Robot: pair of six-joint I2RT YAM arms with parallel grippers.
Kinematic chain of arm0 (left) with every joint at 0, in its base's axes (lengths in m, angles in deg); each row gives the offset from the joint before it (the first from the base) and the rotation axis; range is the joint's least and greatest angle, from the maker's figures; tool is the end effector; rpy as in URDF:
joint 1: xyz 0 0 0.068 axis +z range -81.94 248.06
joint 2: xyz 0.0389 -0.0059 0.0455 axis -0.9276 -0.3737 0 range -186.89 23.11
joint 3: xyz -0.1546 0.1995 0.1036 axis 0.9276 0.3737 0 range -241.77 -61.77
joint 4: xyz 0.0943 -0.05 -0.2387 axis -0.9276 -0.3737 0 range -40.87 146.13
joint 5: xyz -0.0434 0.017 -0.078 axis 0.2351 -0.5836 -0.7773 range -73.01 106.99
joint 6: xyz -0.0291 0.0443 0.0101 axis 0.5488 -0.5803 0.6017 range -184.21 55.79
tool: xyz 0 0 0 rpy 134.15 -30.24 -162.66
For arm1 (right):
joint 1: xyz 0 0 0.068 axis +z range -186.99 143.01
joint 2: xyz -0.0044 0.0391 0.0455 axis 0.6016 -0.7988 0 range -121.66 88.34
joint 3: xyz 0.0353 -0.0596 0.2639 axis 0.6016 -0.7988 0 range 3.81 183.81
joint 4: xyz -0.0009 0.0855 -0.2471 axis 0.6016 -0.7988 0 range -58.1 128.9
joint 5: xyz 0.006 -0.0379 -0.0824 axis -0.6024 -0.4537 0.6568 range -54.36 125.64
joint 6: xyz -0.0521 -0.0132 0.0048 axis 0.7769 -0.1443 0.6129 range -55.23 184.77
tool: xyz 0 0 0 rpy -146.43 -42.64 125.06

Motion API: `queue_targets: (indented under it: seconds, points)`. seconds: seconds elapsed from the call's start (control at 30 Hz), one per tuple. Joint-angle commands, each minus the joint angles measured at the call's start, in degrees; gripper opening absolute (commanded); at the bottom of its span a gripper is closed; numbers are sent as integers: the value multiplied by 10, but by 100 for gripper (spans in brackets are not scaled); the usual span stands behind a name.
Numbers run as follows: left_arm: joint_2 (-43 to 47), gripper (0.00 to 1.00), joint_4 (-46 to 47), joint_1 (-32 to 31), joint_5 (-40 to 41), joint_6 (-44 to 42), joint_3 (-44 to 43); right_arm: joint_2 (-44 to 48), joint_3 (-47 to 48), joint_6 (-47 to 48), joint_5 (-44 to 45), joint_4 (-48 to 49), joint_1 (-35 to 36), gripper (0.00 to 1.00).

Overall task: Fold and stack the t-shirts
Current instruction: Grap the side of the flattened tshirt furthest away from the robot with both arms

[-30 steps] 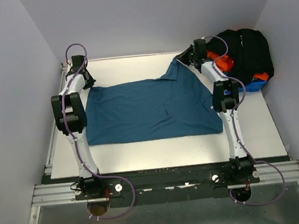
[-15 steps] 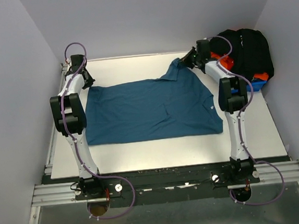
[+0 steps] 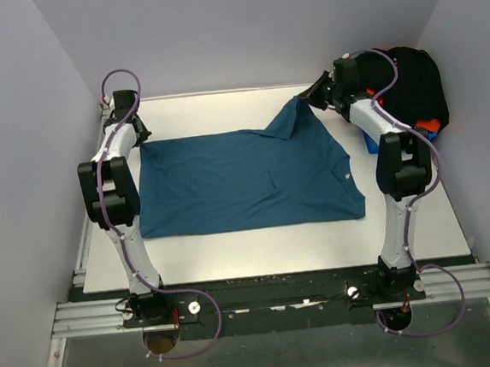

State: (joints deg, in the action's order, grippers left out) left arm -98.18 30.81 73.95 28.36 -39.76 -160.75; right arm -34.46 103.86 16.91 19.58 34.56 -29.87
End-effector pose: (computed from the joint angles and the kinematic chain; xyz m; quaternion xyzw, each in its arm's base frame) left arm 0.4766 0.0561 0.2211 -0.2774 0.8861 0.0332 0.3698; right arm 0.5033 0.0728 0.2467 0.2257 0.8172 0.3442 0.4034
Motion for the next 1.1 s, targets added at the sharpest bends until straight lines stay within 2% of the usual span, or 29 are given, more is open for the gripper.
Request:
queue_targets:
  seconds: [0.0,0.53,1.07]
  points:
    - [32,0,24,2,20,-12,30,37,-35,16,-18,-35,-2,1]
    - [98,0,93,-2,68,-12,122,210,-161,69,-3,-94,-10,1]
    - [164,0,135,-18,96,-25,207,339,-250,60,-15,-172,-10,1]
